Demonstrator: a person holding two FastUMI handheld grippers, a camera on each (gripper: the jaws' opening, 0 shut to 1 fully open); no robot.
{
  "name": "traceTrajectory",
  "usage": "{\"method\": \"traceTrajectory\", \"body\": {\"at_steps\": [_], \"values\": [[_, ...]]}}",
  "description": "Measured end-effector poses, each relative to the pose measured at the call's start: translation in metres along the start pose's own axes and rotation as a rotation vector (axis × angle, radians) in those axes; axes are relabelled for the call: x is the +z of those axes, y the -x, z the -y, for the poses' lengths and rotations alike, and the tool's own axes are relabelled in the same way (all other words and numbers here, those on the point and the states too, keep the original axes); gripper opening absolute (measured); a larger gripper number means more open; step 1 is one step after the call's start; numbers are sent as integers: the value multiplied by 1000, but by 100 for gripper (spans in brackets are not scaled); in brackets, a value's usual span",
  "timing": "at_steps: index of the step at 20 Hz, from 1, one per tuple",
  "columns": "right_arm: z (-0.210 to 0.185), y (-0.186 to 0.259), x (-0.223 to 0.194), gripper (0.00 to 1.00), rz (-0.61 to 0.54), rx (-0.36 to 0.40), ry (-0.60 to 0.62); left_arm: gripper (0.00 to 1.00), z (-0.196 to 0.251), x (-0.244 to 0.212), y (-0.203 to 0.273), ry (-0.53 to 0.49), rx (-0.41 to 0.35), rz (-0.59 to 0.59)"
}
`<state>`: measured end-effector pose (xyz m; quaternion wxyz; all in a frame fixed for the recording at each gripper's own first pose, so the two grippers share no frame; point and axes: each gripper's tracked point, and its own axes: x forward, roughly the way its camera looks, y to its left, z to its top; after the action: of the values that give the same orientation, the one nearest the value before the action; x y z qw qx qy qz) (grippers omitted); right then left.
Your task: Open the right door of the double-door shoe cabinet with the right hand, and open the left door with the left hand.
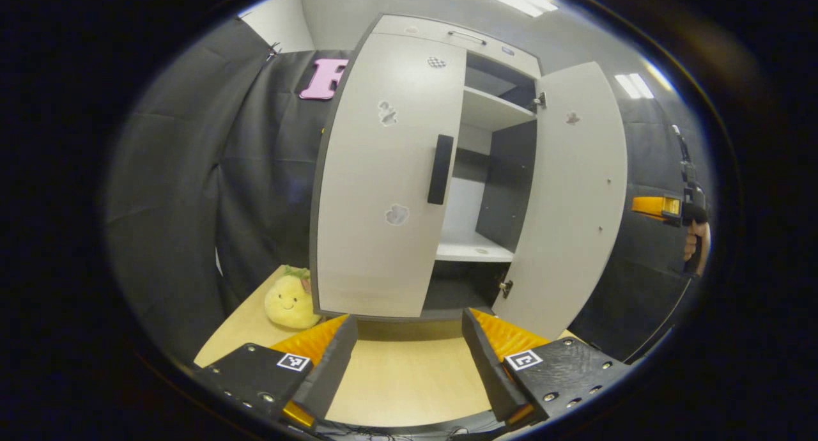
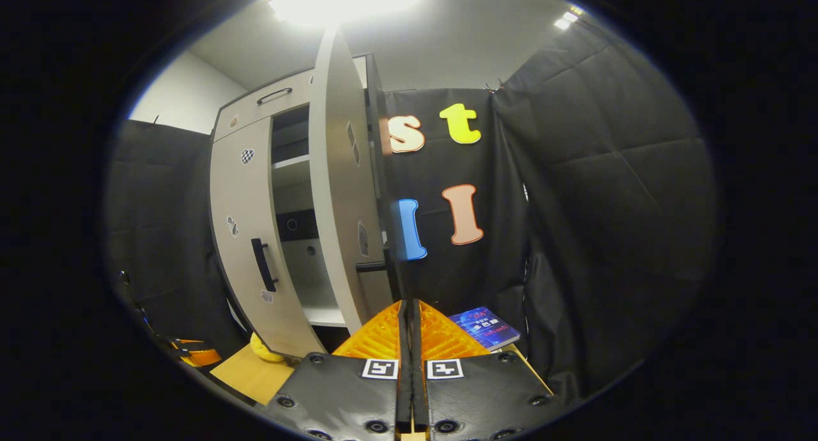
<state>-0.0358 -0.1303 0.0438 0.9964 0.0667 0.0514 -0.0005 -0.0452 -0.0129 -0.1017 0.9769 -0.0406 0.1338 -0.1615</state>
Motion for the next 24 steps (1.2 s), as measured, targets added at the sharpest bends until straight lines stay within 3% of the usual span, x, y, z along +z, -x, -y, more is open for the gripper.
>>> {"method": "traceTrajectory", "body": {"at_steps": [6,7,8,9,11,14,17,24], "values": [[60,22,31,2,82,-188,29,93,11,22,-25,-36,-58,71],[75,21,35,3,90,-233,25,93,11,28,-30,-51,-55,87],[88,19,39,11,97,-269,24,93,11,34,-36,-65,-53,104],[94,15,41,10,107,-277,18,93,11,40,-42,-80,-52,120],[107,0,43,36,121,-299,8,94,10,46,-54,-111,-42,120],[134,-14,31,99,96,-353,22,94,11,59,-65,-130,-33,133],[155,-30,17,98,62,-403,31,93,7,74,-84,-174,-9,155],[183,-76,6,98,41,-383,-47,94,2,102,-119,-224,94,199]]}}
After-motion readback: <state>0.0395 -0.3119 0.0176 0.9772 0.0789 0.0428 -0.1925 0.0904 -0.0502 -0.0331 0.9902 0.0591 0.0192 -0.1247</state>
